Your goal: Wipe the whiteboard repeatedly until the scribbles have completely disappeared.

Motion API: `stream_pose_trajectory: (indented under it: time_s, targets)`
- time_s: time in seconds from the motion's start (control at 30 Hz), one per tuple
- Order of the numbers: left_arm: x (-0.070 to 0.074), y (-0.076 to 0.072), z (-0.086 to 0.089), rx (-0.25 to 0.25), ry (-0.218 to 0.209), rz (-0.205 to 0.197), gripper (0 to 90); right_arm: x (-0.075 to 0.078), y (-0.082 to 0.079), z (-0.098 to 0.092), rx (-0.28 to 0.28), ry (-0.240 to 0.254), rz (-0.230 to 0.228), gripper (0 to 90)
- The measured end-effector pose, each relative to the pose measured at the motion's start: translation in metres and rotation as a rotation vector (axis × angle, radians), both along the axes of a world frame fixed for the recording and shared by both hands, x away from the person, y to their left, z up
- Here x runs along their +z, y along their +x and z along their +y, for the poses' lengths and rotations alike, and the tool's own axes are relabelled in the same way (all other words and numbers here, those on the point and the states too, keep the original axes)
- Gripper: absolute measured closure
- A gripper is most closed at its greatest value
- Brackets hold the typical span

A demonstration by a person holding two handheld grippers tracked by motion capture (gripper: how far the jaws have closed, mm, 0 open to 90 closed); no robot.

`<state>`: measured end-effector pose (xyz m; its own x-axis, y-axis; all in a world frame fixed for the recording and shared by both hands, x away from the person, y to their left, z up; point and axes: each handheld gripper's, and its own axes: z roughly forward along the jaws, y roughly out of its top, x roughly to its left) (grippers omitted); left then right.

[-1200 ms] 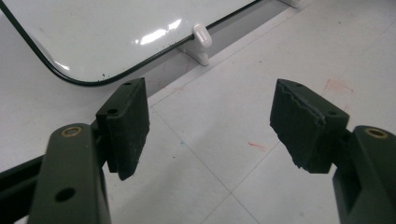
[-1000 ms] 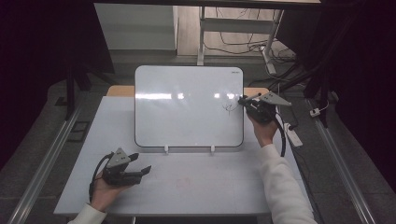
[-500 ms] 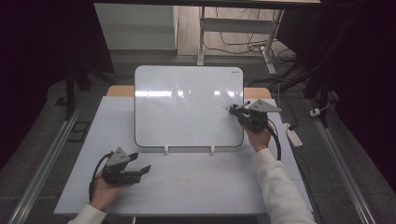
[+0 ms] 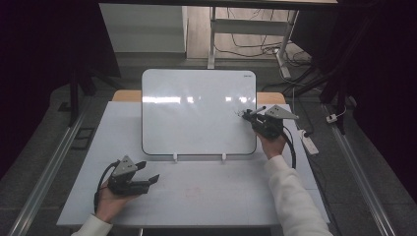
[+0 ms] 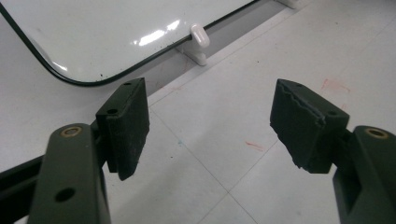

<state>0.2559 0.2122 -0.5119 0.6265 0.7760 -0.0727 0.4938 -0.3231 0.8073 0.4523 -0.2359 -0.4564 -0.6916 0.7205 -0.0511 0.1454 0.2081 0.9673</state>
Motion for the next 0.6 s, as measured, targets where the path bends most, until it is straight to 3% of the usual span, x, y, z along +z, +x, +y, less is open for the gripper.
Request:
stream_pose_trajectory:
  time_s: [0.07, 0.1, 0.13, 0.2, 0.23, 0.3, 0.33, 0.37, 0.43, 0.53, 0.57, 0.6]
  targets:
    - [0.0, 0.001, 0.001, 0.006, -0.004, 0.003, 29.3, -0.004, -0.006, 0.007, 0.053, -0.03, 0.026, 77.6]
    - [-0.001, 0.002, 0.001, 0.005, -0.003, 0.006, 29.3, -0.005, -0.009, 0.011, 0.072, -0.091, -0.002, 77.6]
    - [-0.001, 0.002, 0.001, 0.004, -0.002, 0.007, 29.3, -0.003, -0.006, 0.009, 0.067, -0.076, 0.005, 77.6]
    - [-0.002, 0.003, -0.001, -0.002, 0.004, 0.008, 29.3, 0.003, 0.002, 0.002, 0.004, -0.024, -0.014, 77.6]
    - [-0.001, 0.002, -0.002, -0.004, 0.006, 0.007, 29.3, 0.003, 0.002, 0.002, 0.004, -0.024, -0.014, 77.6]
    - [0.0, 0.001, -0.002, -0.005, 0.004, 0.003, 29.2, 0.005, 0.007, 0.001, -0.018, 0.035, 0.002, 77.6]
    - [0.0, 0.0, -0.001, -0.003, 0.002, 0.0, 29.2, 0.005, 0.007, 0.001, -0.018, 0.035, 0.002, 77.6]
    - [0.0, 0.001, 0.001, 0.004, -0.005, 0.001, 29.2, 0.0, 0.002, 0.012, 0.056, -0.012, 0.009, 77.6]
    - [-0.001, 0.003, 0.001, 0.005, -0.004, 0.006, 29.3, 0.002, 0.002, 0.015, 0.066, -0.064, -0.012, 77.6]
    - [-0.001, 0.002, -0.001, -0.003, 0.003, 0.007, 29.3, 0.014, 0.015, 0.003, -0.022, 0.008, -0.023, 77.6]
    - [-0.001, 0.002, -0.001, -0.003, 0.003, 0.007, 29.3, 0.014, 0.015, 0.003, -0.022, 0.008, -0.023, 77.6]
    - [-0.001, 0.002, -0.002, -0.005, 0.005, 0.004, 29.3, 0.017, 0.019, -0.002, -0.048, 0.038, -0.02, 77.6]
